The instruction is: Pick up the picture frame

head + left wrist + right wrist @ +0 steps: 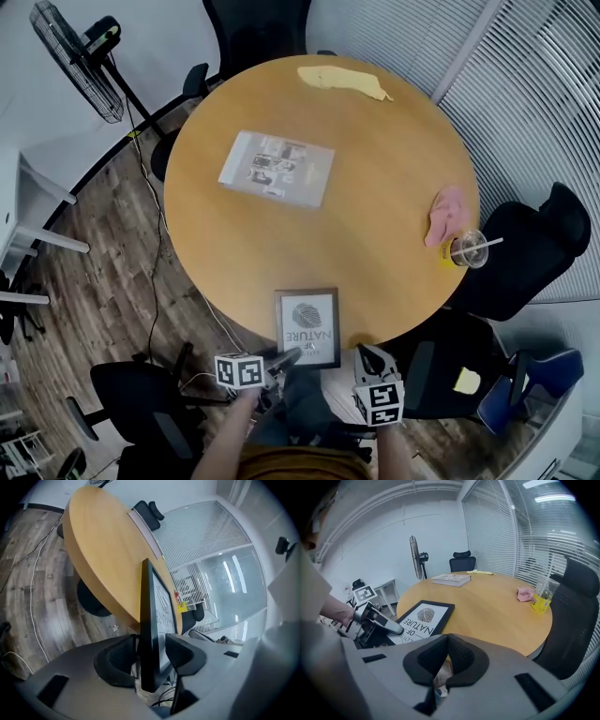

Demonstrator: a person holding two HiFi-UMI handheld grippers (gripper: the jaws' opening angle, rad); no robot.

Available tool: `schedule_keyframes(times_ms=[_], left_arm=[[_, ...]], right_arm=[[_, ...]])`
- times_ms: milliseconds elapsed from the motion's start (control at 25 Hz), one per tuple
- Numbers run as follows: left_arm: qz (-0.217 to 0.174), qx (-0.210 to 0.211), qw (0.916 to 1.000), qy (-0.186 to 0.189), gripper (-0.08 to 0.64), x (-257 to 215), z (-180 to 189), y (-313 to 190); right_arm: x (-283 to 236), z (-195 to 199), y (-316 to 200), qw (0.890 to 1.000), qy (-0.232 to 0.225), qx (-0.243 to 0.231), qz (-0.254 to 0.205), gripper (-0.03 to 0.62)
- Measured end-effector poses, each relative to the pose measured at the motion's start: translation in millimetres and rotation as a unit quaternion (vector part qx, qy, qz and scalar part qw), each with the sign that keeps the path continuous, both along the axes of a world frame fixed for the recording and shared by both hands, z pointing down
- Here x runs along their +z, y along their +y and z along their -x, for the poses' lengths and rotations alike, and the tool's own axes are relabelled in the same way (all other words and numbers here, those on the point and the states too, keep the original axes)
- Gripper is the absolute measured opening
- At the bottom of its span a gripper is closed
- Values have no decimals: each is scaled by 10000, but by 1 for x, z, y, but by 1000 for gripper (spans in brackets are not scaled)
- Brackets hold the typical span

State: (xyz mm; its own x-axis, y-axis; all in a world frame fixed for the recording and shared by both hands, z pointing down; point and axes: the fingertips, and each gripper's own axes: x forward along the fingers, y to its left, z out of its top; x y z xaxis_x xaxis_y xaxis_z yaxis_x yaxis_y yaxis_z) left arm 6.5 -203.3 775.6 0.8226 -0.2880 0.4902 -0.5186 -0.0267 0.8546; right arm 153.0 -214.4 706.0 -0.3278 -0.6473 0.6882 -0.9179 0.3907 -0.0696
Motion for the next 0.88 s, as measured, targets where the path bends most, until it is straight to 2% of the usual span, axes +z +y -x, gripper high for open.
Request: schedule_keyframes(times_ms=[160, 240, 720, 880], left_arm=[[45, -89, 9998, 163, 196, -2, -2, 0], [-5, -139, 9998, 153, 149, -6, -3, -2], [151, -370, 9985, 364, 121, -10, -4, 1], [209, -507, 9965, 626, 95, -21, -7, 0]], right_arm=[[-4, 3, -10, 9999, -95, -36, -77, 12], [-4, 3, -11, 9999, -101, -46, -75, 12], [-14, -7, 7, 9994, -103, 235, -214, 12], [-18, -7, 12, 9993, 133, 130, -330, 12]])
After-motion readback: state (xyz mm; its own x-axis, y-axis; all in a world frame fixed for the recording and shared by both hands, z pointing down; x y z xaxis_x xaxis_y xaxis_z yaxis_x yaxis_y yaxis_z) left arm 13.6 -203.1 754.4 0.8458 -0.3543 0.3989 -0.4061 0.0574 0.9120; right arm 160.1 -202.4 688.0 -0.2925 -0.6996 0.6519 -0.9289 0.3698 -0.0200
